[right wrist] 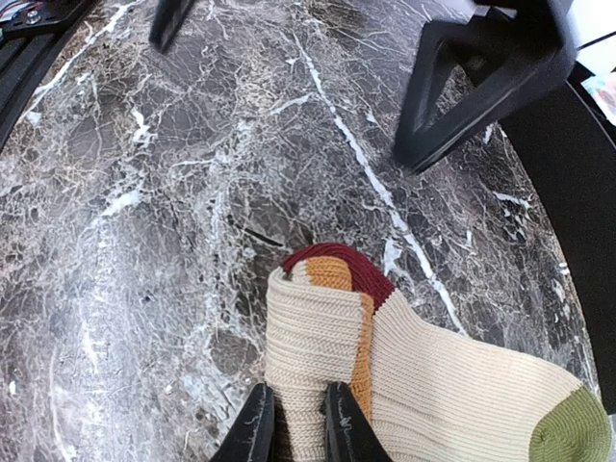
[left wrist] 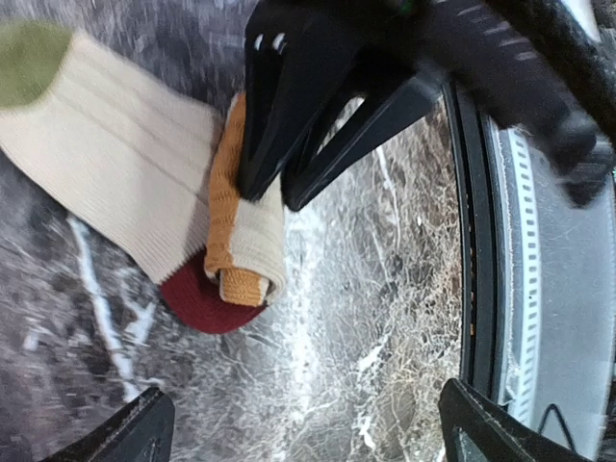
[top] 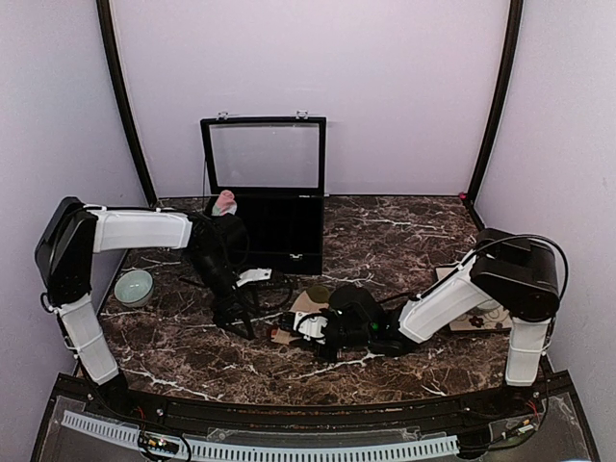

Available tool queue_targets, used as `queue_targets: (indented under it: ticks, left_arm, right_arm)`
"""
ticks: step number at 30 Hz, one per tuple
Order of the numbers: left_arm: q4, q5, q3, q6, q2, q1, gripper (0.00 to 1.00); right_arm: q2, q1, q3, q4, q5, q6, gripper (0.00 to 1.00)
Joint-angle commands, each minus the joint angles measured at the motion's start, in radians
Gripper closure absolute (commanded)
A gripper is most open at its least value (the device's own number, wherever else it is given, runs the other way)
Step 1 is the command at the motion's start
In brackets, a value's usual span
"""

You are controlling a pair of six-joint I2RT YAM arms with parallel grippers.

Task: Roll the socks
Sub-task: Roll the sock at the center of the board.

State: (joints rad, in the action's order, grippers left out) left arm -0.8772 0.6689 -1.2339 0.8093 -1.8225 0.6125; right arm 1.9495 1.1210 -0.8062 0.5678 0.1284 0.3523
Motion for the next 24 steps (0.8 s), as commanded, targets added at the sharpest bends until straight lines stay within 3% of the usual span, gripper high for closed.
queue_targets:
  ticks: [1,4,12,19,24]
  left_arm:
    - [0.118,0.026,0.082,0.082,0.151,-0.022,0.01]
    - [0.216,0.024,0.160,0.111,0.212,-0.007,0.01]
    - [0.467,-0.236,0.296,0.193,0.229,0.156,0.01]
    - [0.560,-0.302,0.298,0.188,0.205,0.214,0.01]
    - [0.584,-0.319,0.282,0.210,0.157,0.255,0.16]
  right_arm:
    - [0.095,-0.021,0.050,-0.368,0.012,-0.070,0.82]
    - [0.085,-0.038,0.050,-0.384,0.050,-0.105,0.82]
    - [0.070,-0.097,0.053,-0.381,0.216,-0.221,0.85]
    - [0.083,-0.112,0.037,-0.413,0.270,-0.263,0.88]
    - [0.092,-0.126,0.026,-0.426,0.289,-0.296,0.89]
